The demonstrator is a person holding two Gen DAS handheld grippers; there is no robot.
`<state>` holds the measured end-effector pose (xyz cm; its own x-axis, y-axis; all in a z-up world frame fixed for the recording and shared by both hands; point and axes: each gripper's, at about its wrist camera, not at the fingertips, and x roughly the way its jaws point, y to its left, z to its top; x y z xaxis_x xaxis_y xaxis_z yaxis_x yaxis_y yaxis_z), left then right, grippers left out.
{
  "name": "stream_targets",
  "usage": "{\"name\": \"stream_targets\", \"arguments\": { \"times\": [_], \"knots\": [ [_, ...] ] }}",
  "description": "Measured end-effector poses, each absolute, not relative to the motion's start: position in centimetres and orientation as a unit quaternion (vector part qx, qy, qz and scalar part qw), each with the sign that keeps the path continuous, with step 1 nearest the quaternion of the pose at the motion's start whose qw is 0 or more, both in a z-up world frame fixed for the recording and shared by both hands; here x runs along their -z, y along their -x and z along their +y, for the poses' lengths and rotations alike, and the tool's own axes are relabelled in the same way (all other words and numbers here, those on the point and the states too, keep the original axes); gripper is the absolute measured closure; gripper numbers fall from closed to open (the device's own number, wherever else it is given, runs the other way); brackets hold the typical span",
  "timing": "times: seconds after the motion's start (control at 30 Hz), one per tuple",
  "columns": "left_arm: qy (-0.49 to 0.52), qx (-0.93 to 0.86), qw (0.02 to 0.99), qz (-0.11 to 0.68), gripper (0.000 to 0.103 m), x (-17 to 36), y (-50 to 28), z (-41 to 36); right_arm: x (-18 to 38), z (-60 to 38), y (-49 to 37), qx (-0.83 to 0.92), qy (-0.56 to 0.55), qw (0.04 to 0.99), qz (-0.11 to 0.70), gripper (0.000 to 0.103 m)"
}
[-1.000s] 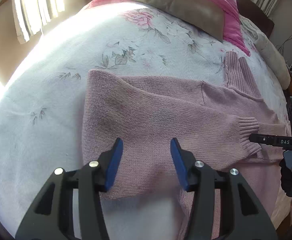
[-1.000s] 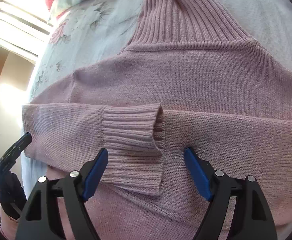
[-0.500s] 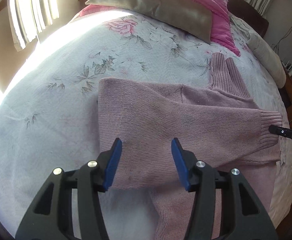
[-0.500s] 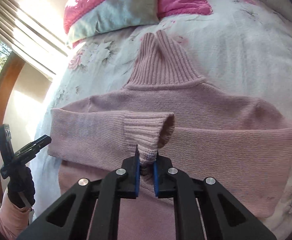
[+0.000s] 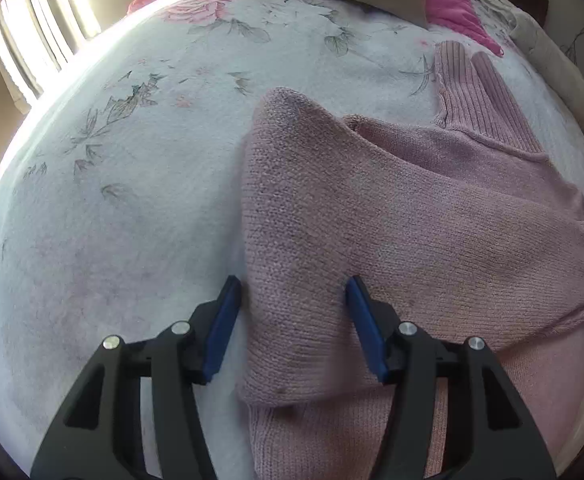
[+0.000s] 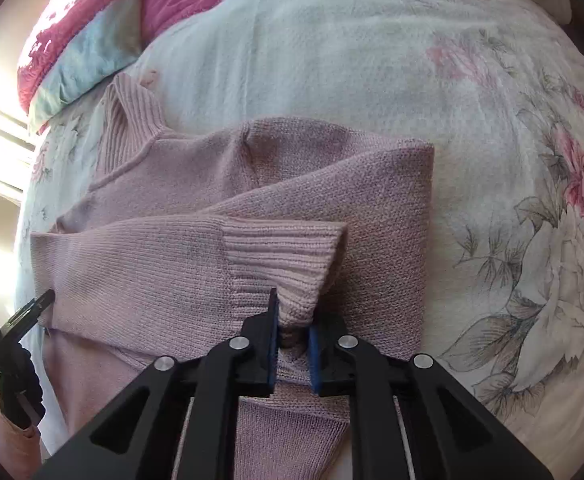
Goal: Fold small clothes
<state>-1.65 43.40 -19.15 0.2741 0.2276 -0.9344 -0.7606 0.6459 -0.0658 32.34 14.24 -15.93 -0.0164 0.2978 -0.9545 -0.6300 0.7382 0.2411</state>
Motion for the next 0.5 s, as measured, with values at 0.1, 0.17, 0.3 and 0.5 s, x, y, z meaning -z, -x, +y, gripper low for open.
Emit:
{"name": "stream_targets", "arguments": {
  "times": [0.1, 0.17, 0.3, 0.5],
  "knots": [
    [0.255, -0.328, 0.753, 0.511, 0.047, 18.9, 1.4, 43.3, 16.0, 13.9, -32.5, -0.337, 0.126, 0.69, 0.629, 0.084],
    [0.262, -0.325, 0.753, 0.508, 0.051, 18.0, 1.5, 43.2, 15.0, 13.7, -32.4, -0.33, 0.132, 0.696, 0.624, 0.077],
    [0.26, -0.312, 0.779, 0.478, 0.05, 15.1, 1.1, 42.1, 10.7, 13.4, -31.2, -0.35, 0.131, 0.724, 0.58, 0.075],
    [0.244, -0.3, 0.792, 0.473, 0.049, 14.4, -0.1, 40.8, 11.7, 14.5, -29.1, -0.374, 0.154, 0.695, 0.595, 0.075]
  ]
}}
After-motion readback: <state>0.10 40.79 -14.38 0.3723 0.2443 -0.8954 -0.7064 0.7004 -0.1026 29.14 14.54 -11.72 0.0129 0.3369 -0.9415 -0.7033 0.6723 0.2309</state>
